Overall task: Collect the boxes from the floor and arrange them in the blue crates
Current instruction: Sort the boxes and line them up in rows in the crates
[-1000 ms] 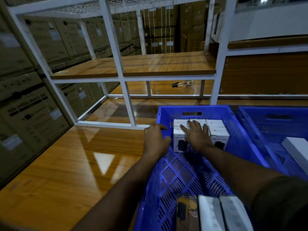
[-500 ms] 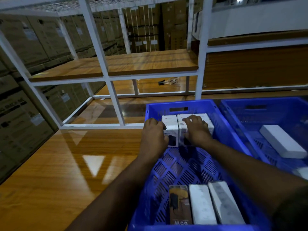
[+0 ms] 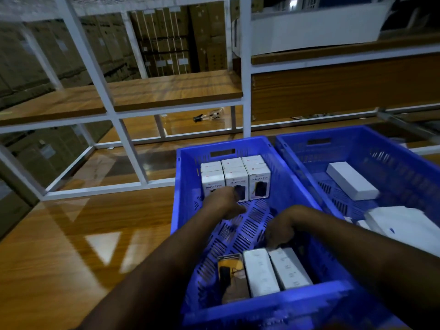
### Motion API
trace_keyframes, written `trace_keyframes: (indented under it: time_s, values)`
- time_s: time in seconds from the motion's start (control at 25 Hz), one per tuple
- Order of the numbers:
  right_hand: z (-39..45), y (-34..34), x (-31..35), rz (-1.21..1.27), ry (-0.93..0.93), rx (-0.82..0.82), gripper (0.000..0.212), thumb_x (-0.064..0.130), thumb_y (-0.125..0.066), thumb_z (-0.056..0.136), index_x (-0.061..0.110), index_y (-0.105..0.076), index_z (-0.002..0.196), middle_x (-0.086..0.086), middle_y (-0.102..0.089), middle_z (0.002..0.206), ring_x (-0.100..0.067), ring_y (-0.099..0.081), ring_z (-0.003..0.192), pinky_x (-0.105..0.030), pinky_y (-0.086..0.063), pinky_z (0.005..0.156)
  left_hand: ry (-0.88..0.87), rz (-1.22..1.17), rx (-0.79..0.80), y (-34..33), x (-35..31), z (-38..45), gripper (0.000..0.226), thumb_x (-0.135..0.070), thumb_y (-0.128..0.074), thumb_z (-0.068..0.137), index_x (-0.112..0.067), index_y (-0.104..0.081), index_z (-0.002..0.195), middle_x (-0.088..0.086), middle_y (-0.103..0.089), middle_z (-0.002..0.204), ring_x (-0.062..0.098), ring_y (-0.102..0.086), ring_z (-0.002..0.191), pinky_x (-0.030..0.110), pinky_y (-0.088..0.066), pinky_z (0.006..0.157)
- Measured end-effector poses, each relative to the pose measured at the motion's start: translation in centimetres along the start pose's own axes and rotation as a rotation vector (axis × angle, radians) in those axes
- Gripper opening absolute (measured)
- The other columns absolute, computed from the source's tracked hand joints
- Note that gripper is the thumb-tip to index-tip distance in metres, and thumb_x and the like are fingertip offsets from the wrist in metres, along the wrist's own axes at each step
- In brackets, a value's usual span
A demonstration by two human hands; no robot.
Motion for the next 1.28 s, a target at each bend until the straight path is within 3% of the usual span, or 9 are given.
trace_keyframes:
  time_s: [0.08, 0.16, 0.24, 0.32, 0.44, 0.6, 0.96, 1.12, 1.28]
  values:
    - [-0.7, -0.4, 0.3, 0.075, 0.023, 0.059, 0.058, 0.037, -0.053, 0.1, 0.001, -0.042, 0.144, -0.013, -0.036, 0.154, -0.03, -0.043, 0.133, -0.031, -0.036, 0.101, 0.011, -0.083, -0.003, 0.0, -0.5, 0.5, 0.033, -0.042, -0.071, 0.09, -0.013, -0.069, 0.105, 0.011, -0.073, 0.102, 0.027, -0.071, 0.093, 0.041, -0.057, 0.086]
    - [-1.1, -0.6, 0.2, 0.032, 0.059, 0.093, 0.072, 0.044, -0.057, 0.096, 0.008, -0.031, 0.153, -0.007, -0.027, 0.16, -0.029, -0.03, 0.144, -0.036, -0.032, 0.111, 0.009, -0.142, -0.031, 0.1, -0.7, 0.8, 0.025, -0.039, -0.07, 0.091, -0.015, -0.069, 0.093, 0.01, -0.072, 0.096, 0.027, -0.07, 0.089, 0.041, -0.057, 0.084]
    - [-0.8, -0.6, 0.1, 0.003, 0.064, 0.064, 0.069, 0.046, -0.062, 0.093, 0.007, -0.042, 0.146, -0.008, -0.04, 0.151, -0.032, -0.042, 0.134, -0.041, -0.041, 0.104, 0.014, -0.202, -0.061, -0.3, -0.6, 0.8, 0.024, -0.037, -0.069, 0.092, -0.015, -0.07, 0.098, 0.01, -0.071, 0.102, 0.028, -0.068, 0.092, 0.042, -0.057, 0.085]
    - [-0.5, -0.6, 0.3, 0.024, 0.048, 0.035, 0.041, 0.044, -0.066, 0.091, 0.012, -0.062, 0.116, -0.004, -0.057, 0.116, -0.026, -0.056, 0.098, -0.035, -0.047, 0.079, 0.03, -0.246, -0.071, -0.7, -0.3, 0.6, 0.032, -0.039, -0.069, 0.092, -0.013, -0.068, 0.112, 0.008, -0.069, 0.109, 0.028, -0.066, 0.097, 0.041, -0.056, 0.086]
    - [0.1, -0.1, 0.3, 0.017, 0.002, -0.002, 0.033, 0.04, -0.069, 0.089, 0.014, -0.056, 0.073, 0.001, -0.05, 0.076, -0.019, -0.048, 0.066, -0.032, -0.042, 0.062, 0.033, -0.301, -0.102, -0.5, -0.2, 0.4, 0.034, -0.039, -0.07, 0.092, -0.012, -0.068, 0.113, 0.005, -0.068, 0.107, 0.027, -0.066, 0.099, 0.04, -0.055, 0.086]
    - [0.4, 2.1, -1.6, 0.32, -0.05, -0.286, 0.045, 0.04, -0.077, 0.074, 0.013, -0.065, 0.107, -0.005, -0.066, 0.098, -0.023, -0.063, 0.084, -0.034, -0.055, 0.072, 0.03, -0.295, -0.105, -0.5, -0.2, 0.0, 0.036, -0.042, -0.07, 0.091, -0.017, -0.066, 0.117, 0.001, -0.068, 0.103, 0.024, -0.066, 0.098, 0.038, -0.056, 0.085]
    - [-3.5, 6.9, -4.2, 0.882, 0.116, -0.945, 0.038, 0.029, -0.074, 0.082, 0.015, -0.049, 0.107, -0.006, -0.054, 0.111, -0.022, -0.055, 0.094, -0.032, -0.044, 0.066, 0.002, -0.426, 0.087, -1.7, -0.9, -0.8, 0.06, -0.038, -0.073, 0.089, -0.013, -0.046, 0.136, 0.008, -0.063, 0.121, 0.021, -0.06, 0.091, 0.036, -0.05, 0.078]
    - [-3.7, 7.3, -5.1, 1.238, 0.197, -1.005, 0.038, 0.02, -0.072, 0.082, 0.016, -0.051, 0.114, -0.004, -0.055, 0.115, -0.022, -0.057, 0.104, -0.045, -0.052, 0.088, -0.046, -0.633, 0.139, -2.2, -1.6, -1.3, 0.074, -0.04, -0.085, 0.077, -0.017, -0.041, 0.131, -0.004, -0.056, 0.116, 0.019, -0.058, 0.107, 0.037, -0.054, 0.09]
    - [-3.8, 7.2, -5.1, 1.368, 0.232, -0.986, 0.036, 0.015, -0.07, 0.084, 0.013, -0.052, 0.115, -0.001, -0.057, 0.102, -0.016, -0.058, 0.09, -0.043, -0.053, 0.084, -0.084, -0.681, 0.028, -2.1, -2.0, -0.8, 0.086, -0.049, -0.089, 0.067, -0.019, -0.041, 0.132, -0.001, -0.06, 0.124, 0.019, -0.062, 0.109, 0.041, -0.058, 0.087]
Point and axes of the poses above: each hand's wrist, its own z-axis towards the middle knuckle, its own y-axis out of the back of the hand, x = y × z, the point moved 7 cm from there along z, towards the middle knuckle
